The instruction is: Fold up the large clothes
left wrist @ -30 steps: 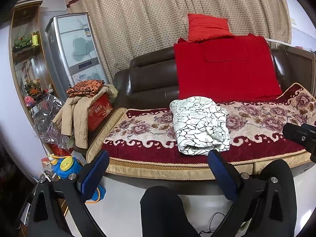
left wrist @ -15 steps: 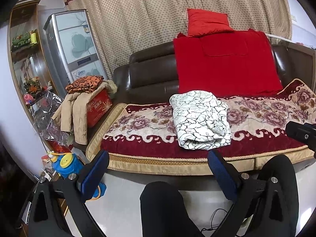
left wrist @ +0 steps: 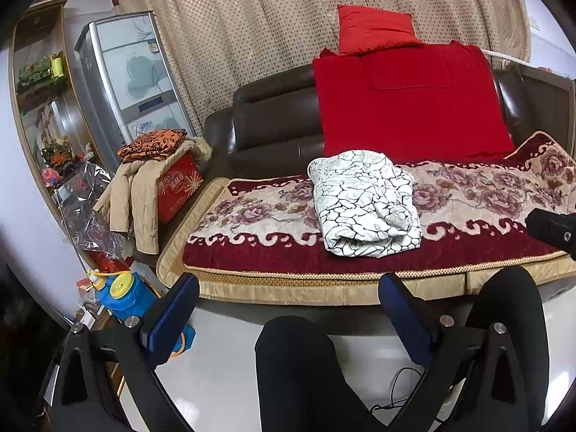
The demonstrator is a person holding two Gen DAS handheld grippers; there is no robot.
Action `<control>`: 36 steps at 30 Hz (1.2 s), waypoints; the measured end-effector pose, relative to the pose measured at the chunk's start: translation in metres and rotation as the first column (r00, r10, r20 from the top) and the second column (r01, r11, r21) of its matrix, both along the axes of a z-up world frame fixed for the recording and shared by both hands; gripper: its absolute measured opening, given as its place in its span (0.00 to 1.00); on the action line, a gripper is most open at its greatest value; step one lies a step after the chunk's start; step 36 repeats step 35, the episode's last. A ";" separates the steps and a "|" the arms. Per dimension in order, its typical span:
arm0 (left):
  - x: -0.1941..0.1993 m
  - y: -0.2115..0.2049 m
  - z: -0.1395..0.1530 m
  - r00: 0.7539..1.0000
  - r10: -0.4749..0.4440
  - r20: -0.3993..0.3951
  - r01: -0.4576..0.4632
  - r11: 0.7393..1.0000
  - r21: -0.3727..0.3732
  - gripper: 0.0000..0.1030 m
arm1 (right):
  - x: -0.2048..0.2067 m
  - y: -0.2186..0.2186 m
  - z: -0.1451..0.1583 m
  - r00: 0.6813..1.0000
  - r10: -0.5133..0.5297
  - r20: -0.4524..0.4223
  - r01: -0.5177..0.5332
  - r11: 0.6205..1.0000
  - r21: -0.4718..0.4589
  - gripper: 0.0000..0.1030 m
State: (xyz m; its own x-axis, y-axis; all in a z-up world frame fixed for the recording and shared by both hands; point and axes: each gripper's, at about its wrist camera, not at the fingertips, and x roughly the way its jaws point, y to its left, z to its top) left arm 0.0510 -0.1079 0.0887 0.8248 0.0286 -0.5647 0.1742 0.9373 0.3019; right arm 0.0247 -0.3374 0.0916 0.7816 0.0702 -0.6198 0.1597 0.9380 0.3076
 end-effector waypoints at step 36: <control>0.018 -0.003 -0.005 1.000 -0.007 -0.003 0.007 1.000 -0.001 0.97 | 0.012 0.004 -0.007 1.000 0.008 -0.021 -0.007 1.000 0.012 0.78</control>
